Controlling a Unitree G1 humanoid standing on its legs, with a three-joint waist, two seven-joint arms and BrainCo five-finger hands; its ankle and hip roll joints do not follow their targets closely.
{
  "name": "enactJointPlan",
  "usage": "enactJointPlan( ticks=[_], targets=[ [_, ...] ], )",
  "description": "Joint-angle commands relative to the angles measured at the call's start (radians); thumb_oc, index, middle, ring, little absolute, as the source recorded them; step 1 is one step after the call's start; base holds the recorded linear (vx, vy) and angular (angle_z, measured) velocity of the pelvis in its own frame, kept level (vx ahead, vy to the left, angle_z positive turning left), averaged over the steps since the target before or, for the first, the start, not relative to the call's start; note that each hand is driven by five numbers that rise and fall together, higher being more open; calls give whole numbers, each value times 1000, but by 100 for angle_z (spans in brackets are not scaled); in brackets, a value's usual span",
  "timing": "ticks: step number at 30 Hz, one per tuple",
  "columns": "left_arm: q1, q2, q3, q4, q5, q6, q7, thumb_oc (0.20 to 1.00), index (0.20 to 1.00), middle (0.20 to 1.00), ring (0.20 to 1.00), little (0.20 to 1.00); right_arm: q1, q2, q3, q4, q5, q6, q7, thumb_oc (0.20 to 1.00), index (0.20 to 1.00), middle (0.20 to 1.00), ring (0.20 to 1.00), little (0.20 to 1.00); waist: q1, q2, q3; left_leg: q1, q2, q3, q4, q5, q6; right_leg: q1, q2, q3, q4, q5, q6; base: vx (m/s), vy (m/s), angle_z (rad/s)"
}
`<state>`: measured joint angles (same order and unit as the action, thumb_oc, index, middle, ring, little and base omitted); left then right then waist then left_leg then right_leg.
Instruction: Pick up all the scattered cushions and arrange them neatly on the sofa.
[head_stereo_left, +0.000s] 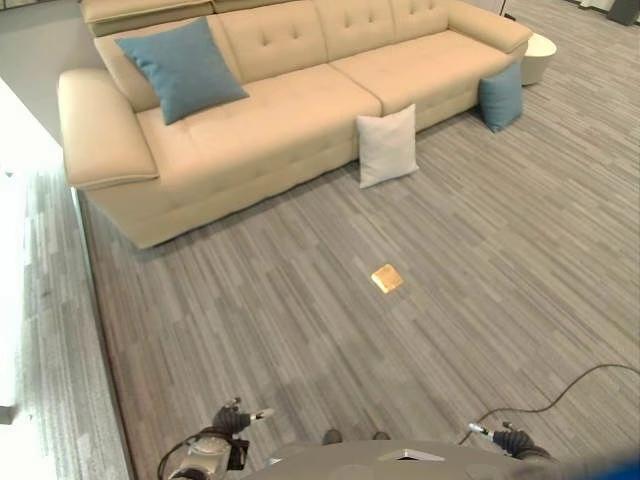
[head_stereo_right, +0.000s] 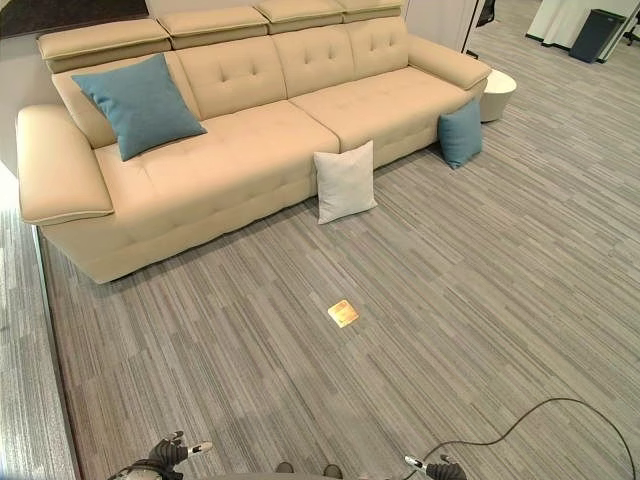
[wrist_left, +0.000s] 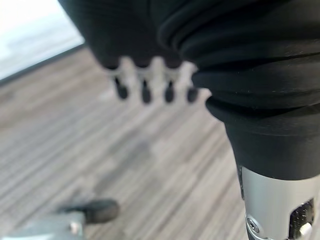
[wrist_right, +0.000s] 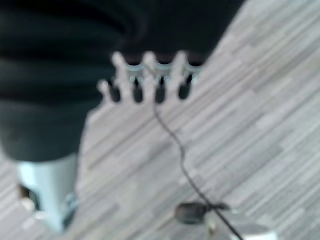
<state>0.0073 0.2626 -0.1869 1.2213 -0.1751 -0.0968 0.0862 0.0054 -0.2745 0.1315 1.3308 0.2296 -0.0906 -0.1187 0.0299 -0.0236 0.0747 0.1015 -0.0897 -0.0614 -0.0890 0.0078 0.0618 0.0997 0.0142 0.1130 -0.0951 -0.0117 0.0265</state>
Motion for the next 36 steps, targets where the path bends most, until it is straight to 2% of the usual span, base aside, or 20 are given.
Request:
enactJointPlan(
  ticks=[1, 3, 8, 11, 16, 19, 21, 22, 24, 26, 27, 28, 30, 32, 33, 34, 35, 36],
  targets=[
    [-51, -24, 37, 55, 6, -10, -3, 1000, 1000, 1000, 1000, 1000, -15, -6, 41, -5, -12, -5, -2, 1000, 1000, 1000, 1000, 1000, 8, -11, -22, -44, -11, -163, 8, 5, -68, -72, 6, 85, 8, 76, 94, -4, -1, -5],
    [-51, -24, 36, 55, 6, -9, -4, 1000, 1000, 1000, 1000, 1000, -17, -8, 43, -6, -15, -3, -2, 1000, 1000, 1000, 1000, 1000, 9, -11, -19, -47, -13, -159, 14, 2, -66, -73, 5, 88, 8, 78, 95, 1, 8, -8],
    [-63, -16, 26, 51, 13, -8, -4, 1000, 1000, 1000, 1000, 1000, -43, -10, 46, -18, -4, -3, -3, 1000, 1000, 1000, 1000, 1000, 17, -24, 8, -101, -32, -130, 116, -41, -52, -101, 3, 130, 24, 90, 101, -40, 22, -23],
    [-67, -12, 19, 46, 13, -9, -6, 1000, 1000, 1000, 1000, 1000, -56, -14, 50, -28, 1, -5, 0, 1000, 1000, 1000, 1000, 1000, 24, -26, 17, -122, -41, -116, 147, -55, -41, -130, 9, 157, 66, 87, 105, -12, 48, -53],
    [-82, -8, 2, 39, 18, -8, -10, 1000, 1000, 1000, 1000, 1000, -69, -14, 52, -51, 5, -6, 4, 1000, 1000, 1000, 1000, 1000, 8, -27, 37, -127, -49, -110, 162, -66, -27, -171, 14, 172, 143, 69, 117, 5, 77, -16],
    [-91, -5, 4, 32, 7, -7, -9, 1000, 1000, 1000, 1000, 1000, -83, -12, 53, -66, 6, -9, 2, 1000, 1000, 1000, 1000, 1000, 9, -23, 55, -124, -44, -105, 167, -78, -19, -214, 16, 151, 241, 45, 131, 32, 55, -19],
    [-92, -5, 5, 35, 5, -5, -10, 1000, 1000, 1000, 1000, 1000, -84, -10, 57, -71, 5, -8, 3, 1000, 1000, 1000, 1000, 1000, 10, -23, 57, -121, -44, -110, 167, -81, -19, -229, 18, 138, 253, 46, 133, 86, 2, -2],
    [-90, -4, 6, 37, 6, -5, -11, 1000, 1000, 1000, 1000, 1000, -84, -12, 64, -74, 1, -9, 6, 1000, 1000, 1000, 1000, 1000, 13, -33, 53, -108, -46, -113, 158, -86, -19, -244, 22, 115, 212, 63, 130, 140, -31, -5],
    [-88, -3, 6, 38, 5, -7, -11, 1000, 1000, 1000, 1000, 1000, -83, -13, 67, -75, -1, -11, 5, 1000, 1000, 1000, 1000, 1000, 15, -35, 54, -98, -44, -115, 151, -87, -18, -244, 28, 106, 193, 71, 127, 156, -51, -28],
    [-85, 0, 7, 38, -1, -8, -11, 1000, 1000, 1000, 1000, 1000, -74, -14, 73, -90, 1, -18, 6, 1000, 1000, 1000, 1000, 1000, 7, -45, 51, -69, -39, -140, 130, -89, -18, -286, 55, 58, 136, 103, 116, 210, -75, -23],
    [-85, 0, 7, 38, -1, -8, -11, 1000, 1000, 1000, 1000, 1000, -74, -14, 73, -90, 2, -18, 6, 1000, 1000, 1000, 1000, 1000, 6, -45, 51, -69, -39, -141, 129, -89, -18, -286, 55, 58, 136, 103, 116, 352, -134, 0],
    [-85, -3, 4, 37, -4, -10, -10, 1000, 1000, 1000, 1000, 1000, -59, -13, 81, -106, -5, -22, 9, 1000, 1000, 1000, 1000, 1000, -16, -47, 54, -22, -30, -184, 129, -96, -40, -291, 52, 5, 129, 107, 107, 336, -147, 12],
    [-88, -11, -7, 40, 1, -9, -12, 1000, 1000, 1000, 1000, 1000, -52, -17, 78, -106, 0, -23, 10, 1000, 1000, 1000, 1000, 1000, -30, -38, 46, 2, -6, -207, 124, -87, -61, -274, 58, 14, 132, 92, 86, 324, -169, 45],
    [-89, -16, -6, 46, 3, -9, -11, 1000, 1000, 1000, 1000, 1000, -50, -23, 72, -108, 3, -24, 12, 1000, 1000, 1000, 1000, 1000, -38, -25, 34, 11, 33, -209, 157, -58, -106, -260, 48, -26, 136, 80, 73, 230, -144, 89],
    [-90, -16, -6, 47, 3, -9, -11, 1000, 1000, 1000, 1000, 1000, -50, -24, 72, -108, 3, -24, 12, 1000, 1000, 1000, 1000, 1000, -40, -24, 35, 11, 34, -211, 158, -59, -106, -259, 48, -28, 136, 80, 73, 273, -199, 55],
    [-96, -22, -15, 32, -7, -13, -11, 1000, 1000, 1000, 1000, 1000, -56, -42, 70, -118, 14, -29, 10, 1000, 1000, 1000, 1000, 1000, -32, -30, 52, -60, 29, -197, 358, 12, -147, -202, 29, -32, 110, 77, 60, 218, -196, 18],
    [-103, -22, -19, 23, -17, -14, -10, 1000, 1000, 1000, 1000, 1000, -61, -48, 71, -123, 18, -31, 8, 1000, 1000, 1000, 1000, 1000, -25, -38, 67, -106, 24, -181, 419, 23, -146, -189, 19, -29, 108, 75, 56, 215, -193, 15],
    [-103, -22, -19, 23, -17, -14, -10, 1000, 1000, 1000, 1000, 1000, -61, -48, 71, -122, 18, -31, 8, 1000, 1000, 1000, 1000, 1000, -25, -38, 67, -108, 24, -181, 424, 20, -146, -189, 19, -29, 108, 75, 56, 79, -106, 0]
  ],
)
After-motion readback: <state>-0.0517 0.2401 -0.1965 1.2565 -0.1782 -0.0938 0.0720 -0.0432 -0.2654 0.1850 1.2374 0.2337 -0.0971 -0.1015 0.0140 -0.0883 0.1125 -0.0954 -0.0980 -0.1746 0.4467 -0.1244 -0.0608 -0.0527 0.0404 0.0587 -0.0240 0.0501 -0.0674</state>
